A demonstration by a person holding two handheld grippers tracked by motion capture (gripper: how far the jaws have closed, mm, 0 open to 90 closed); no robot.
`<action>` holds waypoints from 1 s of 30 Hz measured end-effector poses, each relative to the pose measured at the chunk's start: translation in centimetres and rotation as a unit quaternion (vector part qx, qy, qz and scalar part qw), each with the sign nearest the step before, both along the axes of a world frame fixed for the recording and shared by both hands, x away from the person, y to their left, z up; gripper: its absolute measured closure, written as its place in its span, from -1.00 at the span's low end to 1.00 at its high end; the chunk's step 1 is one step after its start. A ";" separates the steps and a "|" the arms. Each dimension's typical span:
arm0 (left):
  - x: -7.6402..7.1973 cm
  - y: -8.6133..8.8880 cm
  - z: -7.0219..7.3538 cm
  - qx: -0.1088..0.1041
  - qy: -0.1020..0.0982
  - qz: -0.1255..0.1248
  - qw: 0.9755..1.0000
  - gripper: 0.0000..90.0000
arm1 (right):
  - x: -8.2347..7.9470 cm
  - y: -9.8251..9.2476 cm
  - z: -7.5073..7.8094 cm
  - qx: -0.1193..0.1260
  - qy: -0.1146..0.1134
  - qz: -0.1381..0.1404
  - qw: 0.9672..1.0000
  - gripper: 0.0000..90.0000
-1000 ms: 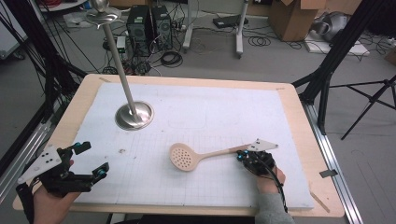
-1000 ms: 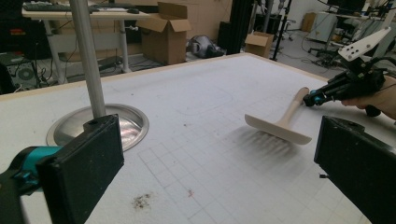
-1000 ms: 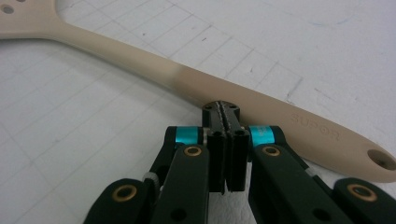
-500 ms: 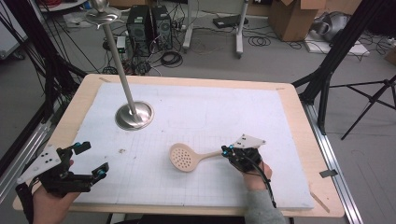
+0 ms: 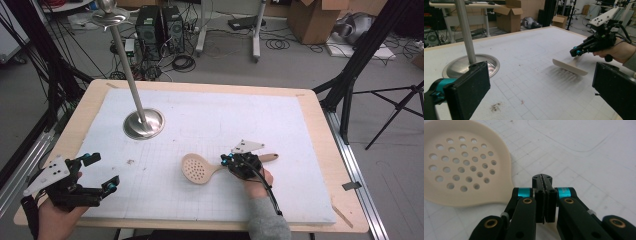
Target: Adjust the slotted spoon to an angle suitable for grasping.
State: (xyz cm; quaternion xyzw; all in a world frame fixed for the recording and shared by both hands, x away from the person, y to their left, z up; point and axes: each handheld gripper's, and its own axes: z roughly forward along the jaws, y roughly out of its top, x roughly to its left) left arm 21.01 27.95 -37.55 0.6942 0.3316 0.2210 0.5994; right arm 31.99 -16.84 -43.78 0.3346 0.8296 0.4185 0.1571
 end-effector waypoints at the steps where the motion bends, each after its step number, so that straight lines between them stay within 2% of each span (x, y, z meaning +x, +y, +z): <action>1: 0.0 0.0 0.0 0.000 0.000 0.000 1.000 -0.96 | 0.1 0.3 -0.1 -0.004 0.000 0.002 1.000 1.00; 3: -0.1 0.0 0.0 0.001 -0.001 -0.001 1.000 -0.96 | 0.3 0.8 -0.5 -0.009 -0.002 -0.002 1.000 1.00; 8: 0.1 0.2 0.0 -0.002 0.000 -0.001 1.000 -0.96 | 1.0 1.3 -1.0 -0.019 0.018 -0.011 1.000 1.00; 19: 0.0 0.1 0.1 0.001 0.001 -0.004 1.000 -0.96 | 0.2 1.4 -0.9 -0.033 0.013 -0.004 0.999 1.00; 30: 0.0 0.1 0.0 -0.001 0.003 -0.002 1.000 -0.96 | -1.1 0.6 -1.1 -0.038 -0.001 0.025 0.999 1.00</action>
